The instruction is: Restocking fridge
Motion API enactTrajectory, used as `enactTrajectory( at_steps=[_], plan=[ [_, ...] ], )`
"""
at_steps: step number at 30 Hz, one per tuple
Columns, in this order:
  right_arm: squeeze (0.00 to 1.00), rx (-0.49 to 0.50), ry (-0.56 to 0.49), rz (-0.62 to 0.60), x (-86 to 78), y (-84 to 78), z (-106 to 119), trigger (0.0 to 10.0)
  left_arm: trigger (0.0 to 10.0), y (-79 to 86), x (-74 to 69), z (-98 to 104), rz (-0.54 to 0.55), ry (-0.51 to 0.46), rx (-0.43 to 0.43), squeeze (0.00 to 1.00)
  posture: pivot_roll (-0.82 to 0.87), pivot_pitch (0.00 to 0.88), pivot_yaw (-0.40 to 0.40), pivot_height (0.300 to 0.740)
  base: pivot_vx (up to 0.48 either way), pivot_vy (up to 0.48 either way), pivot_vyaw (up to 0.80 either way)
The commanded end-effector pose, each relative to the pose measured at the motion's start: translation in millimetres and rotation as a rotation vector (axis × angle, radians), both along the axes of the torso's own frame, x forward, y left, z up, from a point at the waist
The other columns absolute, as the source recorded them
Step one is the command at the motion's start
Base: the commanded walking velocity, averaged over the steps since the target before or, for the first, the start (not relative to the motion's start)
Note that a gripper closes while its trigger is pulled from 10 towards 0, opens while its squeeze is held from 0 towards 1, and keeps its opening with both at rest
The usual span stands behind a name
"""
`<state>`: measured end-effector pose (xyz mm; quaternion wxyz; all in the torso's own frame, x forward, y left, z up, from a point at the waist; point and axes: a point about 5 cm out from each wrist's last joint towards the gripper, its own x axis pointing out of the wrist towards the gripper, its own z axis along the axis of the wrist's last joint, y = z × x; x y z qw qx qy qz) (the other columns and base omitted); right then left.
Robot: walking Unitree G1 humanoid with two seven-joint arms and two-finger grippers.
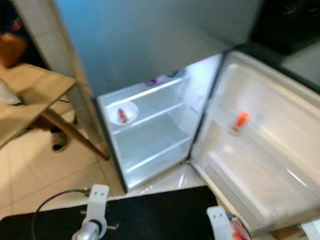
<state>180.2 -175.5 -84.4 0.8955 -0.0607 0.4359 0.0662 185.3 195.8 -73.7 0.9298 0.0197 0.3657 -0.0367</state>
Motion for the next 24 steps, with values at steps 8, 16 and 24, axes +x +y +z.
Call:
enactTrajectory(
  at_steps=[8, 16, 24],
  plan=[
    [0.00, 0.025, -0.017, 0.028, 1.3, 7.7, 0.7, 10.0, 10.0, 3.7, -2.8, -1.2, 0.000, 0.015, 0.007, 0.00, -0.11, 0.084, 0.034, 0.740, 0.345, 0.000, 0.40],
    [0.00, 0.026, -0.015, 0.034, 0.4, 6.5, 0.5, 10.0, 10.0, 1.0, -1.8, -1.1, -0.006, 0.013, 0.006, 0.00, -0.11, 0.085, 0.032, 0.740, 0.340, 0.000, 0.80],
    [0.00, 0.043, 0.005, 0.017, -5.6, 6.6, -2.4, 10.0, 10.0, 0.5, -2.4, -1.5, -0.008, 0.014, 0.008, 0.00, -0.11, 0.084, 0.032, 0.740, 0.320, 0.000, 0.05]
  ],
)
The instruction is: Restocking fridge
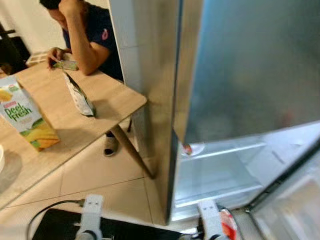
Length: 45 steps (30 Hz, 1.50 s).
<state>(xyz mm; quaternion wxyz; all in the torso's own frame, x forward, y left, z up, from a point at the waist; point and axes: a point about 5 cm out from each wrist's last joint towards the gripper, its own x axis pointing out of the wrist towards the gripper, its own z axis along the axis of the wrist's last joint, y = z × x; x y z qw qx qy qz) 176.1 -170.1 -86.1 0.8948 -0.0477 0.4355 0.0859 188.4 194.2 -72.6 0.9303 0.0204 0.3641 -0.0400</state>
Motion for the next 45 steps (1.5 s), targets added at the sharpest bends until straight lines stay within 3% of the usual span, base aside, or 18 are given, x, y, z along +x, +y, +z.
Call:
enactTrajectory(
  at_steps=[1, 21, 45],
  plan=[
    [0.00, 0.003, 0.001, -0.007, -1.5, 1.2, -1, 10.0, 10.0, 2.0, -5.5, -3, -0.002, 0.017, 0.009, 0.00, -0.11, 0.084, 0.032, 0.740, 0.307, 0.000, 0.00],
    [0.00, -0.022, -0.002, -0.016, -3.4, -4.8, -1, 10.0, 10.0, -1.7, -1.9, 0, -0.011, -0.011, 0.014, 0.00, -0.11, 0.086, 0.028, 0.740, 0.015, 0.000, 0.00],
    [0.00, -0.014, -0.018, 0.026, 2.7, 3.8, 1, 10.0, 10.0, 5.9, -5.8, -1, 0.015, -0.006, 0.013, 0.00, -0.11, 0.083, 0.022, 0.740, 0.000, -0.335, 0.05]
  ],
)
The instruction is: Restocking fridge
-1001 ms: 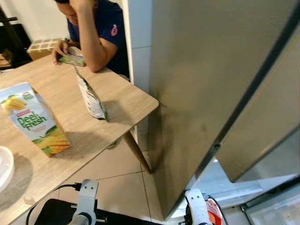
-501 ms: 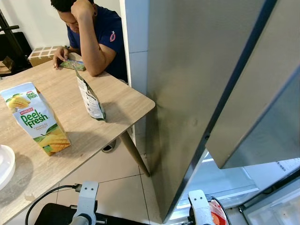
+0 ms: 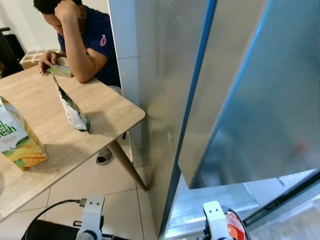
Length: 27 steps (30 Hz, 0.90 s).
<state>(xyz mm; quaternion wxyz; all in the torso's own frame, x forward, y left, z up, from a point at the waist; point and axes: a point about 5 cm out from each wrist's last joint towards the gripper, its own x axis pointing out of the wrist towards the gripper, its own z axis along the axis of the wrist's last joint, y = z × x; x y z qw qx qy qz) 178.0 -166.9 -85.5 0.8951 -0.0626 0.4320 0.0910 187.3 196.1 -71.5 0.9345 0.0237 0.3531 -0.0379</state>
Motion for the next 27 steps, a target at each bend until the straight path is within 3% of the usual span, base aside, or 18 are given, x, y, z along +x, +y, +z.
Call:
enactTrajectory(
  at_steps=[1, 19, 27],
  plan=[
    [0.00, 0.008, -0.009, 0.003, 0.9, 0.6, 0.7, 10.0, 10.0, 4.1, -4.7, -2.1, 0.014, 0.018, 0.006, 0.00, -0.11, 0.083, 0.022, 0.740, 0.000, -0.352, 0.61],
    [0.00, 0.003, -0.004, -0.010, 3.3, -3.6, 1.7, 10.0, 10.0, 4.7, -6.7, -2.9, 0.029, 0.020, 0.000, 0.00, -0.11, 0.086, 0.018, 0.740, 0.000, -0.341, 0.00],
    [0.00, 0.003, 0.000, -0.008, -1.4, -5.3, 0.1, 10.0, 10.0, 2.9, -5.9, -3.1, 0.059, 0.018, -0.012, 0.00, -0.11, 0.087, 0.014, 0.740, 0.000, 0.000, 0.00]
  ],
)
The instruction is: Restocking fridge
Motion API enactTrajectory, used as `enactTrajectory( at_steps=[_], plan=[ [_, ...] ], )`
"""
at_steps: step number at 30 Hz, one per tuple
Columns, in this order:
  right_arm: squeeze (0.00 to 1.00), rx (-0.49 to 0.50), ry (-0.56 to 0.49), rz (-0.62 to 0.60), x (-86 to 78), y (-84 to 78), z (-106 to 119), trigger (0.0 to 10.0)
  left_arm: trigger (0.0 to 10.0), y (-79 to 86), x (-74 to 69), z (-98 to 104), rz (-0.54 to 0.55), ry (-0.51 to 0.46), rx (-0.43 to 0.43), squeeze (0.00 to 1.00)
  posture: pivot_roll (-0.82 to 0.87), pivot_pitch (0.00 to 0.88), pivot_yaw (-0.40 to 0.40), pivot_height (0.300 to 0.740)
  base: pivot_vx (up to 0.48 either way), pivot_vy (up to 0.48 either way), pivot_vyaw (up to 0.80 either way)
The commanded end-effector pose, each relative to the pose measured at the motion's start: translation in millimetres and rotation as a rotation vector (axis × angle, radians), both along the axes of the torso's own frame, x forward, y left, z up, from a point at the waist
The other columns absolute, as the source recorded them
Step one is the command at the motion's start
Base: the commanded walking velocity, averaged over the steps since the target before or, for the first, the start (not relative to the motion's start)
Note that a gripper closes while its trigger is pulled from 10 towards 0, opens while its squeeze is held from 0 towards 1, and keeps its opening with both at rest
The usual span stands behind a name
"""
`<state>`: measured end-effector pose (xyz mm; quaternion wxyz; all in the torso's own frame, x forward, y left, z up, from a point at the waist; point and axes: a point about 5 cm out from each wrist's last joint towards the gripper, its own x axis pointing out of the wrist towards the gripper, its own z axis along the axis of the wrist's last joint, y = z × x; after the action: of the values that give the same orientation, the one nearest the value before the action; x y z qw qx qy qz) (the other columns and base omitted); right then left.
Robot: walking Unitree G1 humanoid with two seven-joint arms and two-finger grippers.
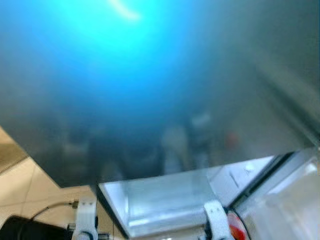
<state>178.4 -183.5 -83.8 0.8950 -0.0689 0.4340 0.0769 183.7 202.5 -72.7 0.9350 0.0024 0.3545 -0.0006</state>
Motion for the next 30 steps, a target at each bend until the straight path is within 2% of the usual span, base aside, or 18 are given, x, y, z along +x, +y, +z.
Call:
enactTrajectory(
  at_steps=[1, 19, 24, 25, 27, 29, 30],
  plan=[
    [0.00, 0.027, -0.001, 0.014, -2.7, 11.4, -2, 10.0, 10.0, -3.5, -3.2, -2, -0.022, 0.017, 0.001, 0.00, -0.11, 0.088, 0.014, 0.740, 0.000, 0.000, 0.00],
    [0.00, 0.026, -0.006, 0.025, -1.2, 10.5, -1, 10.0, 10.0, 3.0, -11.1, -5, -0.016, 0.038, 0.008, 0.00, -0.11, 0.089, 0.010, 0.740, 0.000, 0.000, 0.00],
    [0.00, 0.026, -0.013, 0.030, 2.0, 10.9, 0, 10.0, 10.0, 2.1, -14.0, -6, -0.094, 0.052, 0.027, 0.00, -0.11, 0.090, 0.008, 0.740, 0.000, 0.000, 0.00],
    [0.00, 0.024, -0.014, 0.038, 2.5, 11.1, 1, 10.0, 10.0, 3.8, -18.6, -6, -0.138, 0.048, 0.032, 0.00, -0.12, 0.091, 0.004, 0.740, 0.000, 0.000, 0.00],
    [0.00, 0.024, -0.014, 0.038, 2.5, 11.1, 1, 10.0, 10.0, 3.8, -18.6, -6, -0.138, 0.048, 0.032, 0.00, -0.12, 0.091, 0.004, 0.740, 0.000, 0.000, 0.00],
    [0.00, 0.022, -0.014, 0.047, 2.7, 11.1, 1, 10.0, 10.0, 6.4, -22.9, -7, -0.166, 0.044, 0.033, 0.00, -0.12, 0.094, 0.001, 0.740, 0.000, 0.000, 0.00],
    [0.00, 0.019, -0.013, 0.056, 2.0, 10.5, 1, 10.0, 10.0, 14.9, -29.8, -6, -0.169, 0.040, 0.028, 0.00, -0.12, 0.098, -0.004, 0.740, 0.000, 0.000, 0.00]
  ],
)
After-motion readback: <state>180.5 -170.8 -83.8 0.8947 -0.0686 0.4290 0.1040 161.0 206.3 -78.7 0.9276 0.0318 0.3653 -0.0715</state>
